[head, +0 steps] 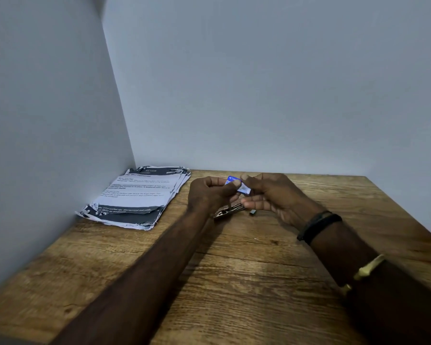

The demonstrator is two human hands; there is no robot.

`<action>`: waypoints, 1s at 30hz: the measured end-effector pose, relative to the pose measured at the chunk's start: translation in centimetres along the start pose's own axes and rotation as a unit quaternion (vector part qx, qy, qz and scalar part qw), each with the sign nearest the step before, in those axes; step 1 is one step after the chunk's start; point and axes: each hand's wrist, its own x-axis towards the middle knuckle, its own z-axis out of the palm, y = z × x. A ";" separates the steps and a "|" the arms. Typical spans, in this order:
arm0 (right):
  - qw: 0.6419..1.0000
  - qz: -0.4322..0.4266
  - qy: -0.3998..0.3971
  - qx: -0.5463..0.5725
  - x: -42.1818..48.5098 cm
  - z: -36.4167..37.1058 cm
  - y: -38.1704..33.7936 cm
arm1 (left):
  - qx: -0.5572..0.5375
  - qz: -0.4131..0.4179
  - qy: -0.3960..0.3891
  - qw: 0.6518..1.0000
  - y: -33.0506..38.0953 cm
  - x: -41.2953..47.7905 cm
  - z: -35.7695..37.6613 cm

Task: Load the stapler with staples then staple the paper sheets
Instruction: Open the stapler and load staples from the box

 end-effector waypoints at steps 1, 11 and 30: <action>1.000 -0.003 0.001 0.002 0.1 -0.2 0.0 | 0.009 0.006 0.004 1.000 0.0 0.2 -0.1; 0.998 -0.054 -0.005 -0.016 0.3 -1.8 -0.6 | -0.011 0.006 0.029 0.999 0.5 1.1 -1.0; 0.826 -0.266 0.035 -0.495 -0.5 -1.8 -1.4 | 0.048 -0.015 0.023 0.998 0.2 1.1 -1.2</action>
